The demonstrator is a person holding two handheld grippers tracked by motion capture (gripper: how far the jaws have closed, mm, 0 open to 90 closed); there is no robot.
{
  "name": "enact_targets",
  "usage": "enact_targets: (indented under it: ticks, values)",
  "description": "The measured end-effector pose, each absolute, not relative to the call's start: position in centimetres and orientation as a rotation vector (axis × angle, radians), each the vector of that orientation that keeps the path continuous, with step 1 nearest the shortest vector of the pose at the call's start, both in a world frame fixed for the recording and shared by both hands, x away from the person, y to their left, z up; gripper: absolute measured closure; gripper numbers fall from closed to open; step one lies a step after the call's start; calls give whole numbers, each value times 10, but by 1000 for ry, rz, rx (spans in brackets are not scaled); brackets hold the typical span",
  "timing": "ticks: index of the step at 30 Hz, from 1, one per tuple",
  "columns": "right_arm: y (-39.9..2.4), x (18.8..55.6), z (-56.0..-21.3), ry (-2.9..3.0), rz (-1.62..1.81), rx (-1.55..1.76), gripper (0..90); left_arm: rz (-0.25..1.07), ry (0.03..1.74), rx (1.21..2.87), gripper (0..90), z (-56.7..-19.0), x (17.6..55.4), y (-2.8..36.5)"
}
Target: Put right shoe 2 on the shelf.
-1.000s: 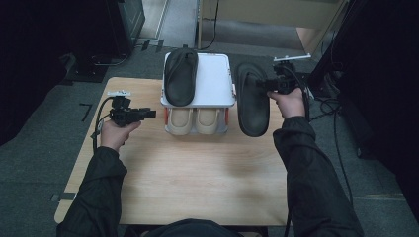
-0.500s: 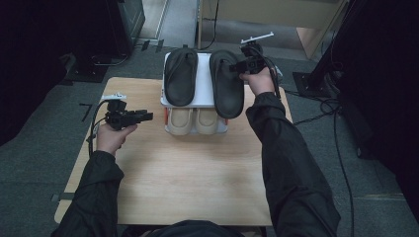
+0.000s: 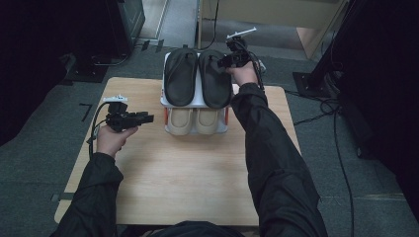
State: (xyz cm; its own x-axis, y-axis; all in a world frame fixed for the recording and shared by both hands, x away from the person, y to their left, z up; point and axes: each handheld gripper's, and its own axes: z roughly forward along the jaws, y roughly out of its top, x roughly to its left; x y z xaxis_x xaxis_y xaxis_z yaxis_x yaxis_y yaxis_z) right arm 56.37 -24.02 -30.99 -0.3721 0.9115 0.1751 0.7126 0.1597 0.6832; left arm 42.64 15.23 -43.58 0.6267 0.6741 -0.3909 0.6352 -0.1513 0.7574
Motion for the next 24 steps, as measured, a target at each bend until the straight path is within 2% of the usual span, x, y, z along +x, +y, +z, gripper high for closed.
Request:
enact_targets:
  ticks: [3, 6, 8, 12, 14, 16, 17, 19, 24]
  values:
    - [-239, 564, -312, 2151, 1024, 1559, 687, 47, 1046, 1849, 561, -436, 427, 152]
    - [-240, 559, -312, 2166, 1054, 1504, 573, 49, 1047, 1853, 561, -437, 427, 152]
    - [-243, 554, -309, 2174, 1056, 1496, 548, 50, 1053, 1846, 560, -437, 427, 152]
    - [-253, 540, -301, 2157, 1107, 1470, 556, 56, 1056, 1844, 560, -436, 427, 154]
    - [-258, 531, -297, 2158, 1130, 1437, 605, 57, 1061, 1839, 560, -436, 427, 155]
    - [-264, 520, -295, 2170, 1124, 1387, 756, 62, 1064, 1835, 560, -435, 426, 156]
    - [-268, 513, -295, 2165, 1120, 1363, 782, 62, 1065, 1834, 559, -435, 426, 156]
    - [-274, 506, -296, 2174, 1121, 1358, 810, 64, 1067, 1834, 559, -436, 426, 156]
    - [-288, 493, -308, 2183, 1116, 1362, 808, 66, 1068, 1833, 560, -436, 426, 157]
